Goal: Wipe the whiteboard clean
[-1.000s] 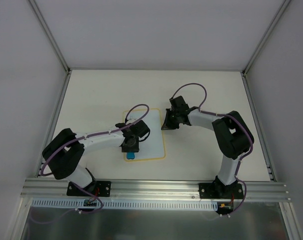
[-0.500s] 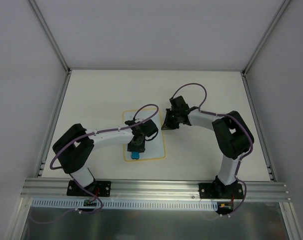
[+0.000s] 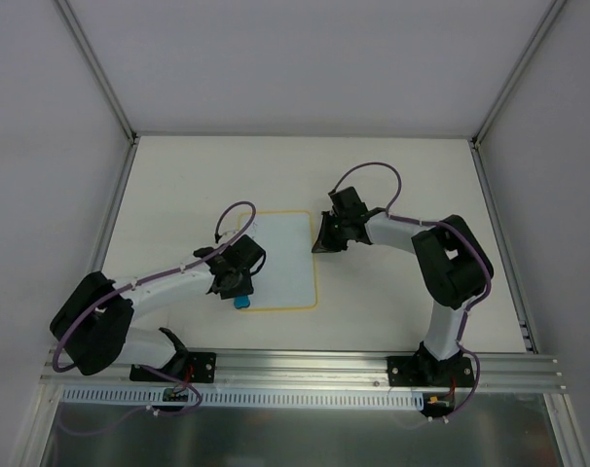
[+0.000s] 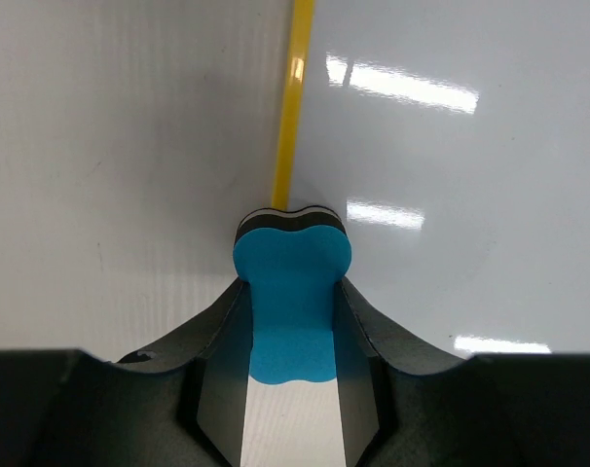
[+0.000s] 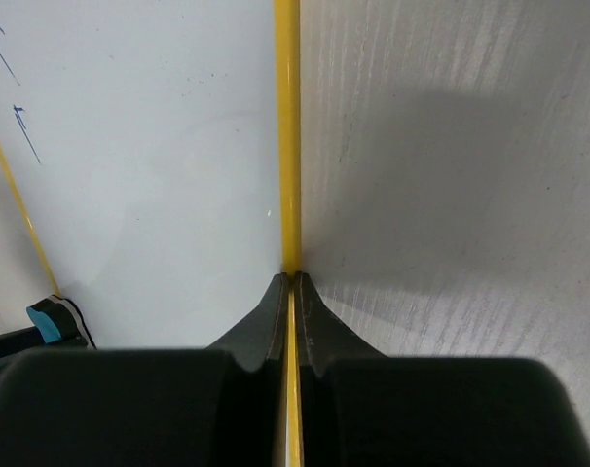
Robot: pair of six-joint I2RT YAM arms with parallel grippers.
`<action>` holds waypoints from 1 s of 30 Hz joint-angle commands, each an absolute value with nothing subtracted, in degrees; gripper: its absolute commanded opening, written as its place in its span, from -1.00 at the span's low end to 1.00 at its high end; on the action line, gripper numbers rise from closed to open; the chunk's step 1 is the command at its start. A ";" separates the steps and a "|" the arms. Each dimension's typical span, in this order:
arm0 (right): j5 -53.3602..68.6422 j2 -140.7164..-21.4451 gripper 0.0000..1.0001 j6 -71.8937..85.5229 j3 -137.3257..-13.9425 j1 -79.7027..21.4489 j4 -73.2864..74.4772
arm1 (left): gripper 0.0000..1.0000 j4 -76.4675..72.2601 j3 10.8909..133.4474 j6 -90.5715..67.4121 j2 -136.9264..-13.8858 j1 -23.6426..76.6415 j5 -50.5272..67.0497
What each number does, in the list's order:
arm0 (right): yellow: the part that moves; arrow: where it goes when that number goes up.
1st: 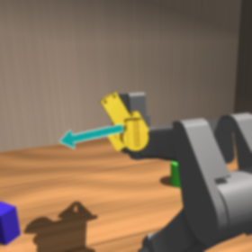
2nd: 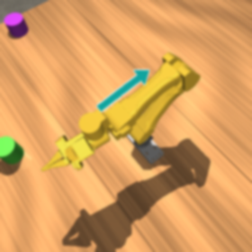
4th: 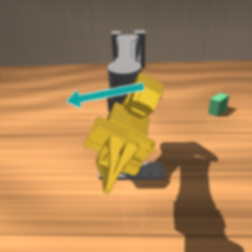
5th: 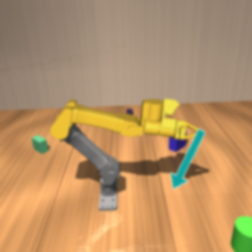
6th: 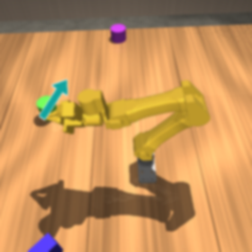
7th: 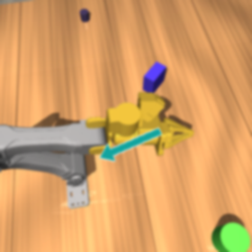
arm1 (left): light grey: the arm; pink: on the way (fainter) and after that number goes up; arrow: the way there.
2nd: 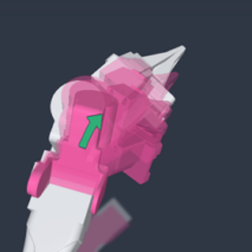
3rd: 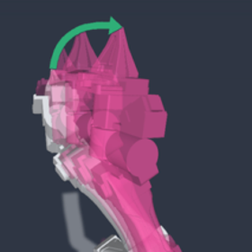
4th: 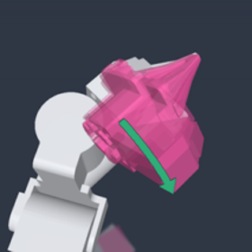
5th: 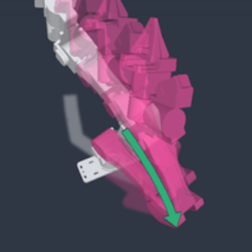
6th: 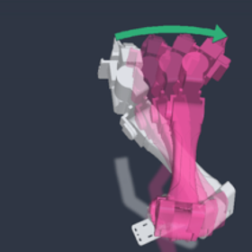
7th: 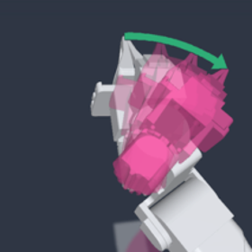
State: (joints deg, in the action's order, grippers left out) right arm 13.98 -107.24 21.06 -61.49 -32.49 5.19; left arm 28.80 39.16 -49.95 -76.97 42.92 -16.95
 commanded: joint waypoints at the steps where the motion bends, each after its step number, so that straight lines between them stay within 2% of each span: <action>1: 9.40 -112.41 -0.99 19.69 -58.45 -32.96 12.57 | -1.00 34.19 36.30 -49.83 -77.17 41.57 -19.33; 20: 10.19 -112.41 -0.99 19.34 -58.18 -32.96 12.22 | -1.00 27.78 51.50 -40.34 -92.45 41.40 -14.59; 30: 11.34 -112.50 -0.99 18.98 -57.74 -32.96 11.08 | -1.00 24.61 58.00 -32.26 -97.99 33.49 -14.15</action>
